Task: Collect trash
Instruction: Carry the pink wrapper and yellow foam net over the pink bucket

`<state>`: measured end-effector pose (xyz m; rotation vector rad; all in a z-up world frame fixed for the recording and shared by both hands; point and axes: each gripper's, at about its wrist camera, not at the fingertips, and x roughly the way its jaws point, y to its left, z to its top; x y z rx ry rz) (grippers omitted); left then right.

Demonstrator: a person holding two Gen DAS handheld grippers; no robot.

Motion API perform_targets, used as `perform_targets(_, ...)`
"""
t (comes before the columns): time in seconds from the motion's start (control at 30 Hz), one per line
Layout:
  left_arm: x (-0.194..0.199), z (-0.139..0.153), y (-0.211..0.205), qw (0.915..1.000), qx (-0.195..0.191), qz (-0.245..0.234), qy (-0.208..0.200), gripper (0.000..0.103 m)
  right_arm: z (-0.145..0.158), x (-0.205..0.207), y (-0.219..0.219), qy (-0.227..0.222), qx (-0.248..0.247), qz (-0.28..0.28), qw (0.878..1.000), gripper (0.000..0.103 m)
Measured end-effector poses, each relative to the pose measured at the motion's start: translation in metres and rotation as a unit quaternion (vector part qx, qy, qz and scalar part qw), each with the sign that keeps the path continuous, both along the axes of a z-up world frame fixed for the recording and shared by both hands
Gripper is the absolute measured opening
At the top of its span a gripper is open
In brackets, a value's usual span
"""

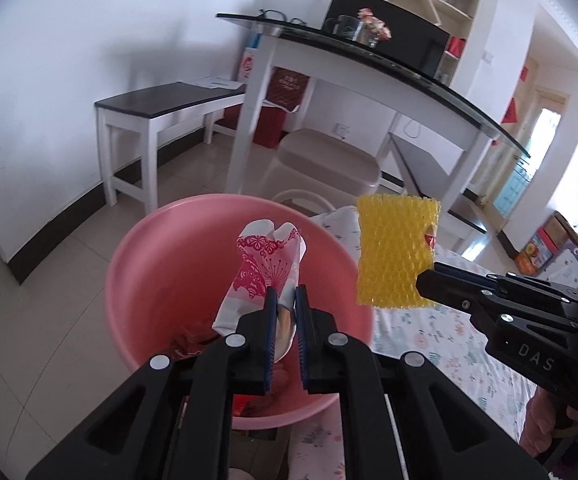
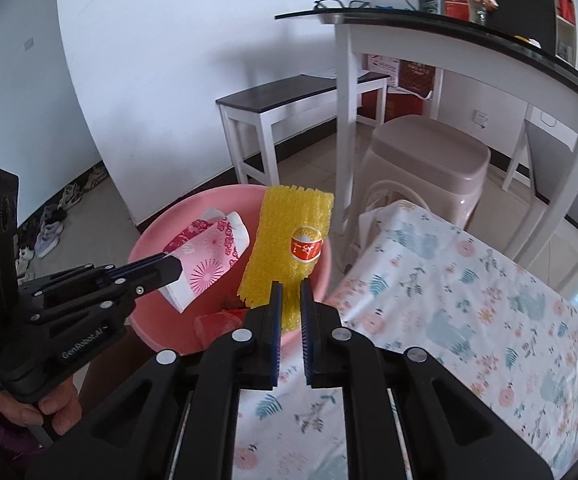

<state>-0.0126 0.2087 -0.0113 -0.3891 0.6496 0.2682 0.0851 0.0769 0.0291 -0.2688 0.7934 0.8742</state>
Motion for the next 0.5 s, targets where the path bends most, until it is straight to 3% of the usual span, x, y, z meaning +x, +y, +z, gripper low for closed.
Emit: perform_targets(0.5,0.0,-0.019,0.024,0.9979,0.004,0.055,0.033,0.008,-0.019,-0.006,0.035,0.009,-0.031,0.02,0.999,0.009)
